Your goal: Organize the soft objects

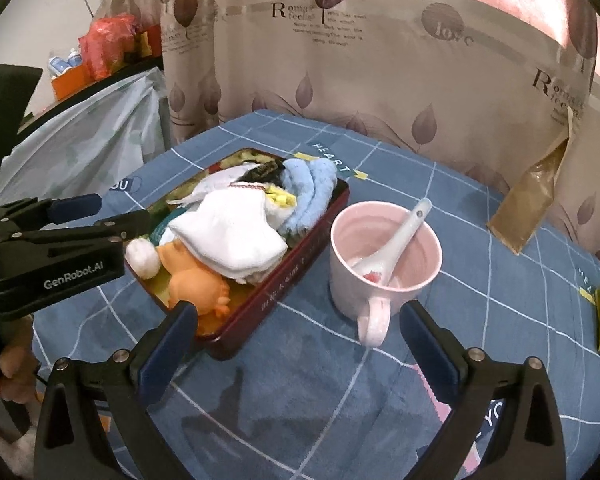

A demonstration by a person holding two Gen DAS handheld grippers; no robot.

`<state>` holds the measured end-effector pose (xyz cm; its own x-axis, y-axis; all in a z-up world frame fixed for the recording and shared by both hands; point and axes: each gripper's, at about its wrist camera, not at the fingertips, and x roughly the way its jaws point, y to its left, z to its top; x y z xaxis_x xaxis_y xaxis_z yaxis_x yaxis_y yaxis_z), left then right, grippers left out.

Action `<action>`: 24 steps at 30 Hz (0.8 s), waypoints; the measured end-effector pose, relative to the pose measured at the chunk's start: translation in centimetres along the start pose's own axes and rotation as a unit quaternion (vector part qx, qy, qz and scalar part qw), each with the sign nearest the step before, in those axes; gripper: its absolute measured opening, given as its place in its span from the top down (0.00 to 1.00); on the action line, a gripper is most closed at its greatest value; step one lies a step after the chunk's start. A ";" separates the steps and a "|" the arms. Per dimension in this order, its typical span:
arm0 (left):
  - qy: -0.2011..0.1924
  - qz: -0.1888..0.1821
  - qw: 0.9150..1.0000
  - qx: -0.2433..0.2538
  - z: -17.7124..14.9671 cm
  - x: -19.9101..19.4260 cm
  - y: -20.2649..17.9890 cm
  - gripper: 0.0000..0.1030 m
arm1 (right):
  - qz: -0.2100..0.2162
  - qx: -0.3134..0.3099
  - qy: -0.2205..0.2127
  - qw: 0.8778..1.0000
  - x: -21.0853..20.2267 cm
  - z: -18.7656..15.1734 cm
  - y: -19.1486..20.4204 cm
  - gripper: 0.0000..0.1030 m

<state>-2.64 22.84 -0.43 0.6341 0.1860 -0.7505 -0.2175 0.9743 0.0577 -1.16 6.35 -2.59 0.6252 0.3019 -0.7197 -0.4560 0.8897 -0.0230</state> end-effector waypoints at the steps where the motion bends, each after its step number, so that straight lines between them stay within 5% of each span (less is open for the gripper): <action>1: 0.000 0.000 1.000 0.001 0.0 0.0 -0.1 0.38 | 0.001 0.001 0.001 1.000 0.0 0.0 0.0 0.03; 24: 0.000 0.001 1.000 0.002 0.0 0.1 -0.2 0.38 | -0.001 -0.002 0.008 1.000 0.5 -0.6 0.0 0.03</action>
<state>-2.59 22.68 -0.50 0.6341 0.1890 -0.7498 -0.2166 0.9743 0.0624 -1.27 6.29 -3.38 0.6163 0.2941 -0.7305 -0.4568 0.8892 -0.0274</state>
